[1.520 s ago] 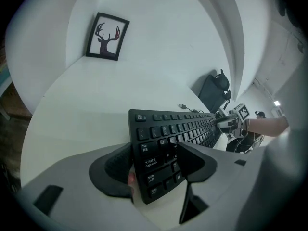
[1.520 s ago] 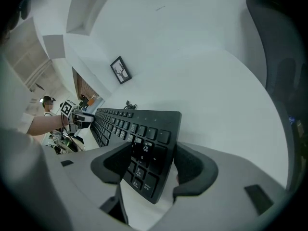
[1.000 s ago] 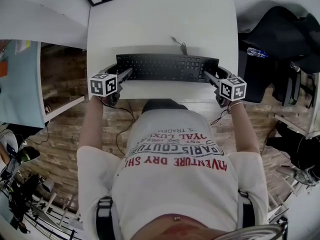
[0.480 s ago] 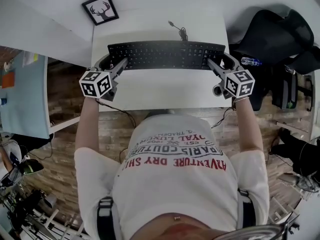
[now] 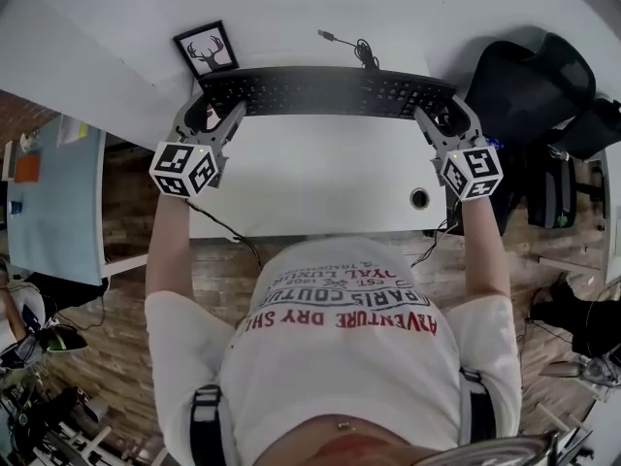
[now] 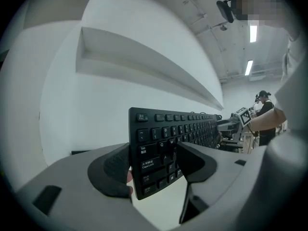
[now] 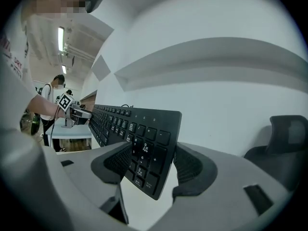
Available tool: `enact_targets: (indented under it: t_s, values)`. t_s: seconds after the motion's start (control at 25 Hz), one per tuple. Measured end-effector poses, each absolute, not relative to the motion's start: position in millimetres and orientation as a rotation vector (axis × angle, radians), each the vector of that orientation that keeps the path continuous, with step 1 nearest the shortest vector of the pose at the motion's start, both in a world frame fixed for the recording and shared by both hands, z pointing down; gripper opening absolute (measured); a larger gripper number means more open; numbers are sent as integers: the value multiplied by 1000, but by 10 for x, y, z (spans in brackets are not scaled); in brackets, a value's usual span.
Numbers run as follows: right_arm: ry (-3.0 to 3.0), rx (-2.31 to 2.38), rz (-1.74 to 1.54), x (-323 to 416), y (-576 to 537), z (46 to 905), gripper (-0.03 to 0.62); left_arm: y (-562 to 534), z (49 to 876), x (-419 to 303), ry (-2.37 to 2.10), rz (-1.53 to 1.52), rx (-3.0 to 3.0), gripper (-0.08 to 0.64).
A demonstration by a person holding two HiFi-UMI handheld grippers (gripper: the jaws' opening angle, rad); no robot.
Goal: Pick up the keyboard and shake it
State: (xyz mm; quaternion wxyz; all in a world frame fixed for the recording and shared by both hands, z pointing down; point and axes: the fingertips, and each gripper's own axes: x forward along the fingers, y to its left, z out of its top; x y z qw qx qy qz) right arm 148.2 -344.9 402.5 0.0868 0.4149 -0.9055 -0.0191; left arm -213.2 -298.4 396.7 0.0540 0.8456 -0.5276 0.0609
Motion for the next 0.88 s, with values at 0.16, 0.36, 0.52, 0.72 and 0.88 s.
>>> enact_targets:
  t_s: [0.16, 0.36, 0.52, 0.72, 0.88]
  values:
    - [-2729, 1320, -254, 1486, -3398, 3694, 282, -3005, 3622, -2128, -1678, 117, 2671, 301]
    - [-2731, 1400, -496, 1511, -3276, 3347, 282, -2943, 3338, -2122, -1751, 6, 2765, 301]
    - [-2718, 1424, -642, 1522, -3240, 3185, 282, -2893, 3247, -2089, -1787, 32, 2833, 301]
    - [-2685, 1490, -772, 1588, -3211, 3013, 282, -2798, 3060, -2005, -1859, 61, 2916, 301]
    - [-2655, 1520, -897, 1568, -3133, 2840, 281, -2729, 2967, -2005, -1920, 99, 2960, 301]
